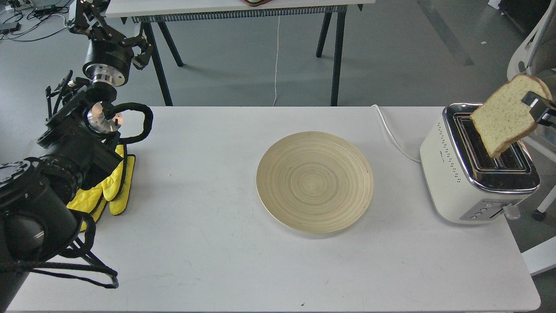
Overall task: Put bread in toaster with right arm
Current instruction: 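Carry the bread with the right gripper above the toaster slot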
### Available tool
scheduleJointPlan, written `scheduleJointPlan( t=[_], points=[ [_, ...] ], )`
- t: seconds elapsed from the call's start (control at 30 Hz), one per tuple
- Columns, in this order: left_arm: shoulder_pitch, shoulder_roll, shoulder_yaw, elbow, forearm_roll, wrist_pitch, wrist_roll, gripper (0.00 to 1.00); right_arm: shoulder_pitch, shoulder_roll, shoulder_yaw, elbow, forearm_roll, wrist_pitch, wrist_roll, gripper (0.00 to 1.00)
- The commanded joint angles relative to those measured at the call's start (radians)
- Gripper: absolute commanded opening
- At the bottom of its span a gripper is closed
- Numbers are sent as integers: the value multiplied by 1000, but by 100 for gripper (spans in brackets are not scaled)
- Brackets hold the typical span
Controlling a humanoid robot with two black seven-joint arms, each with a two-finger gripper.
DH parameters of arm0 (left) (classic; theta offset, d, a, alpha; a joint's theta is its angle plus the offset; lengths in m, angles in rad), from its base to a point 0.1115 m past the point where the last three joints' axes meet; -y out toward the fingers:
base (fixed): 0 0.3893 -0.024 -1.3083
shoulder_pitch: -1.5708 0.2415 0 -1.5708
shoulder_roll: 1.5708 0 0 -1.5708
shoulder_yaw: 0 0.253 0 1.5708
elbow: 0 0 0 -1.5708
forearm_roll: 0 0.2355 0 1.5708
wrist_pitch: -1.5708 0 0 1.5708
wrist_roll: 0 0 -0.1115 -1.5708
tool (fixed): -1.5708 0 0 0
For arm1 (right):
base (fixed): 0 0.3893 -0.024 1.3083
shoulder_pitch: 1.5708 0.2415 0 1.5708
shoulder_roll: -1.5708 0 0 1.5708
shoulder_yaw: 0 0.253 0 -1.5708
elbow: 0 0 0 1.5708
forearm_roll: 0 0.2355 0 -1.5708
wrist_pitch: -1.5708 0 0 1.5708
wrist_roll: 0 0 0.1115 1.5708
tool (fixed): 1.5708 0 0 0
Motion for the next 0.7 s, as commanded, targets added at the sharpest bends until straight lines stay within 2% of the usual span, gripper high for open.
scheduleJointPlan(
  t=[0.0, 0.3, 0.57, 0.63, 0.67],
  points=[
    [0, 0, 0, 1, 0, 0, 1, 100, -2, 17, -10, -13, 0, -11, 0, 8],
    [0, 0, 0, 1, 0, 0, 1, 100, -8, 31, -13, -31, 0, -12, -2, 8],
    [0, 0, -2, 1, 0, 0, 0, 100, -37, 103, -13, -108, -2, -12, 0, 10],
    [0, 0, -2, -1, 0, 0, 0, 100, -42, 108, -11, -110, 0, -11, 0, 13],
    [0, 0, -2, -1, 0, 0, 0, 100, -43, 109, -11, -110, 1, -14, 0, 18]
  ],
)
